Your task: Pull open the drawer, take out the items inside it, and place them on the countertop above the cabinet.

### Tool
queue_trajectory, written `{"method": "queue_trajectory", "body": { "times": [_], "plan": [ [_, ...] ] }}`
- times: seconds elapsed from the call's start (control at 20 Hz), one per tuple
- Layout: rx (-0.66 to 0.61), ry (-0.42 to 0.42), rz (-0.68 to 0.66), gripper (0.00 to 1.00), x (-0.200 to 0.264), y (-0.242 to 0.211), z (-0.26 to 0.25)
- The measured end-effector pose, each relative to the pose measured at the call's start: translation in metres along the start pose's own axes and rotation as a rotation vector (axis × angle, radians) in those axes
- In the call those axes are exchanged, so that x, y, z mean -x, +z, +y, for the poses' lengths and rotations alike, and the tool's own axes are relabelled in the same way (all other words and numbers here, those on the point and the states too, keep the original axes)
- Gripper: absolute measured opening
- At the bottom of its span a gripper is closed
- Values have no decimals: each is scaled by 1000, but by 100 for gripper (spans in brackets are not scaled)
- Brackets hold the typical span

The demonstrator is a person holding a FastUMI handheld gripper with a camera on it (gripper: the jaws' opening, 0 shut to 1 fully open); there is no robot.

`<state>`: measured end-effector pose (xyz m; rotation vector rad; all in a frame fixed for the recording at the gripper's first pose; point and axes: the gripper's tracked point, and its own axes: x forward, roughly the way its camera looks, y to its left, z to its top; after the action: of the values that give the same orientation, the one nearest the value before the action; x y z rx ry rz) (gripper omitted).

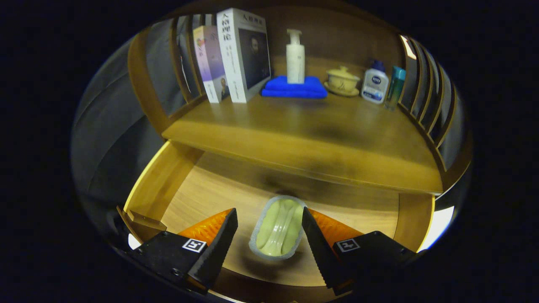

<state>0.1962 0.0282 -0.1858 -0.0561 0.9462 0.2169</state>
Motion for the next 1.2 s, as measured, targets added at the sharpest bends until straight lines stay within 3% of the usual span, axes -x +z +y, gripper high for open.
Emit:
{"method": "queue_trajectory", "body": {
  "times": [0.35,0.55,0.75,1.0,1.2],
  "plan": [
    [-23,6,184,59,-30,-22,-8],
    [-74,44,185,16,-31,-18,-6],
    [11,79,123,16,-3,-15,-1],
    [0,158,18,15,58,9,9],
    [-12,125,-80,15,84,48,-9]
  ]
}}
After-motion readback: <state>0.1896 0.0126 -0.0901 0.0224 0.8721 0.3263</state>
